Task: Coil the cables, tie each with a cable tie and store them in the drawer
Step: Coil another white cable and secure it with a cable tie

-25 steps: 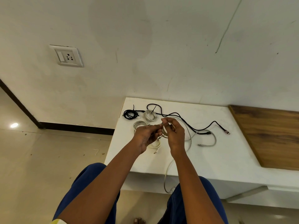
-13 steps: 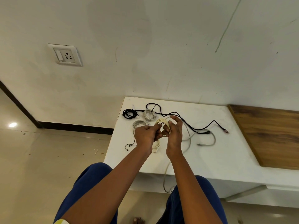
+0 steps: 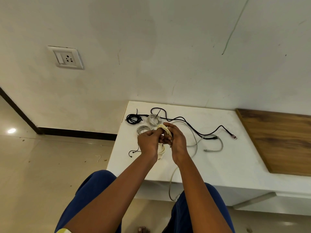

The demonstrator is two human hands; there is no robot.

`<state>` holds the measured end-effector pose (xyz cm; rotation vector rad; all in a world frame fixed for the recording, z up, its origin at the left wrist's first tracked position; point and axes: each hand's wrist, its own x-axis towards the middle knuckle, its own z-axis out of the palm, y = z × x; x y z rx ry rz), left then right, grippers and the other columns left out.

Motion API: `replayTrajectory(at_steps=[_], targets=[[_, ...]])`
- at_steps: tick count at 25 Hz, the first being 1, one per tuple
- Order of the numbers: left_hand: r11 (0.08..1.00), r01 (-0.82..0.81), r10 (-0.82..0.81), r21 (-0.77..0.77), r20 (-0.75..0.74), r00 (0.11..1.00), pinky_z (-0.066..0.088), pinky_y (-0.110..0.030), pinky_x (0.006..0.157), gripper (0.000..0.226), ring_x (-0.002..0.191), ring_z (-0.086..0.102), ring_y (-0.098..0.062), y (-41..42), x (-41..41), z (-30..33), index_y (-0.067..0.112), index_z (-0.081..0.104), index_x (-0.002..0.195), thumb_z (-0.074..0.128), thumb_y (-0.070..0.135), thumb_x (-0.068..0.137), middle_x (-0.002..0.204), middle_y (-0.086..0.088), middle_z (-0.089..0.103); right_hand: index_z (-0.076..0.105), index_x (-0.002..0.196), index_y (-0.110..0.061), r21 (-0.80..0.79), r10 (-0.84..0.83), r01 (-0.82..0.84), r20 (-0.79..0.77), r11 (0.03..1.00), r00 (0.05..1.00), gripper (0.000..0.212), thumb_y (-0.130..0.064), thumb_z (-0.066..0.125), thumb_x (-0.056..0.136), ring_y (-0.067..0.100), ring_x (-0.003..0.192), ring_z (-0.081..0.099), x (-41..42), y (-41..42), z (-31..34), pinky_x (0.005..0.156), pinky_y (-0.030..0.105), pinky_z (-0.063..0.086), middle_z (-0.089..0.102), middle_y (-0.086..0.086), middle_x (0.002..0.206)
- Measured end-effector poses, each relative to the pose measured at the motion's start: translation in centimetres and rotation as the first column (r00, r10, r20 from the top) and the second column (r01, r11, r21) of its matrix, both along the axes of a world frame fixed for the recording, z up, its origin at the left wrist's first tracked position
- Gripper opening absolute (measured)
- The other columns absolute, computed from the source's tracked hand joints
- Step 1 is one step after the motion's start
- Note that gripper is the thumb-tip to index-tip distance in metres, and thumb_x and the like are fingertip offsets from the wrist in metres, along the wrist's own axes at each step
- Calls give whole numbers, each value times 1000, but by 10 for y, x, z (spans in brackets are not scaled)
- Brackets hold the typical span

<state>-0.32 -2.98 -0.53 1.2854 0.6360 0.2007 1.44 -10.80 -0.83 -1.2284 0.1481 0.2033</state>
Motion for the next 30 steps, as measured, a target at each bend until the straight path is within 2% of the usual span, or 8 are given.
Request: replayTrajectory(at_steps=[5,10,15,18,21,24,27,30], targets=[[982,55,-73,181,93,993,41,-8,43,22,36,56,-4,0,-2,0,10,66,55,73,13,76,41,4,60,60,88,-16,-16,18,-19,-36,1000,999,21,-14,40,95,2,39,38,4,-7,3,43,14,38,44,-10,43],[953,108,-144,283,110,983,47,-10,51,18,47,65,-9,-1,-2,-2,12,70,63,69,17,80,50,0,67,59,88,-15,-40,-5,1,-101,999,995,19,-15,41,94,7,38,32,6,-13,1,53,23,31,39,-6,41],[927,184,-236,326,127,963,52,-15,56,13,57,68,-11,-1,0,-3,6,73,82,64,14,86,66,-5,71,59,93,-10,-33,-57,55,-76,998,995,13,-14,46,93,8,43,44,6,-12,5,58,27,47,42,-6,41],[917,255,-302,308,114,946,54,-21,60,14,60,69,-12,0,1,-2,4,71,86,62,15,88,71,-8,72,59,95,-9,-41,-113,111,-46,993,992,10,-15,50,93,3,43,49,4,-13,7,46,17,46,46,-8,41],[891,349,-382,291,65,922,50,-21,62,16,60,66,-10,4,3,1,7,71,84,63,21,87,72,-7,72,58,98,-9,-27,-178,177,-34,984,983,10,-14,53,93,0,43,48,4,-14,6,43,13,43,51,-5,54],[862,412,-441,295,40,896,49,-22,62,14,58,64,-8,7,2,5,15,70,77,66,25,86,66,2,70,56,88,-16,8,-288,288,-21,958,957,7,-13,52,93,0,48,48,7,-17,4,47,12,42,54,-3,69],[872,372,-412,318,66,909,51,-22,62,12,56,65,-9,10,0,6,13,70,78,68,22,85,63,1,69,55,83,-21,-14,-344,344,12,939,939,12,-15,53,94,5,57,44,8,-20,2,52,13,39,53,-6,71],[904,258,-320,341,140,937,51,-13,58,5,56,68,-8,10,-1,8,11,71,77,70,14,81,61,3,69,55,81,-21,-88,-336,340,56,936,940,13,-16,53,94,6,59,46,7,-17,0,53,12,41,56,-6,73]])
